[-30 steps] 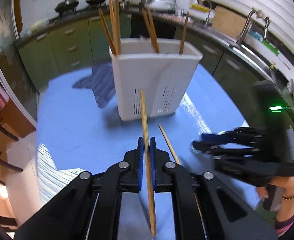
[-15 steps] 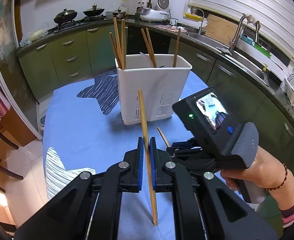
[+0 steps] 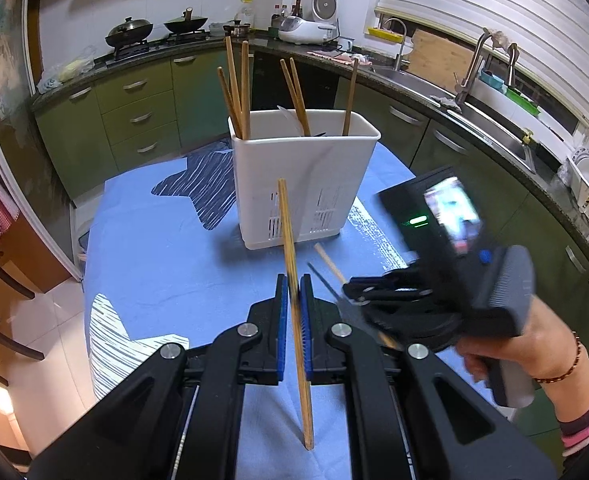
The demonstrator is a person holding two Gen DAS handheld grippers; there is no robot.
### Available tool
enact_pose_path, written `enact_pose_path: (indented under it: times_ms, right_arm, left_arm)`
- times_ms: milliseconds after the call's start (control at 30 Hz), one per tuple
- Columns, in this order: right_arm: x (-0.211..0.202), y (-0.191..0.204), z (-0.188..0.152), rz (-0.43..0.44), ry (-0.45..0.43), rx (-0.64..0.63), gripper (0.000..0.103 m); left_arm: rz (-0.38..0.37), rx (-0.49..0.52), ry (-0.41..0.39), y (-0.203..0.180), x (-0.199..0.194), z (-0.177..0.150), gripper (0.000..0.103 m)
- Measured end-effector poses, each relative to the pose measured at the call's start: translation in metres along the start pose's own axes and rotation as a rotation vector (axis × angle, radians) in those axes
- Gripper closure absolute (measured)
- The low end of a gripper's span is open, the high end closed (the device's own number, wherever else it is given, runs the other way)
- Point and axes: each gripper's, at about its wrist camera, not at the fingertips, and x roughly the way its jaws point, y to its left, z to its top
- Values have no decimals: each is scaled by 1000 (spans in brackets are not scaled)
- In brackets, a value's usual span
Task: Organize utensils
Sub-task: 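Grasp and lift the last chopstick with the right tool while the left tool holds its chopstick, then carry both upright chopsticks over the white caddy with both tools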
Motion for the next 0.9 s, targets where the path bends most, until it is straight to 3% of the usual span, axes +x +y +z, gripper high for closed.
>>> enact_pose_path:
  times_ms: [233,533,900]
  right_arm:
    - [-85,-5,-29,71,-217,9,96]
    - [-160,-22,-84,92,-390,13,96]
    - [-189,-29,-119,113,-466,21,96]
  left_arm:
    - [-17,2,-11,-3,-7,-2,97]
    - [-22,29,-48,-9,-21,-6,97]
    - [-29,63,-95,-17,-39,-11,97]
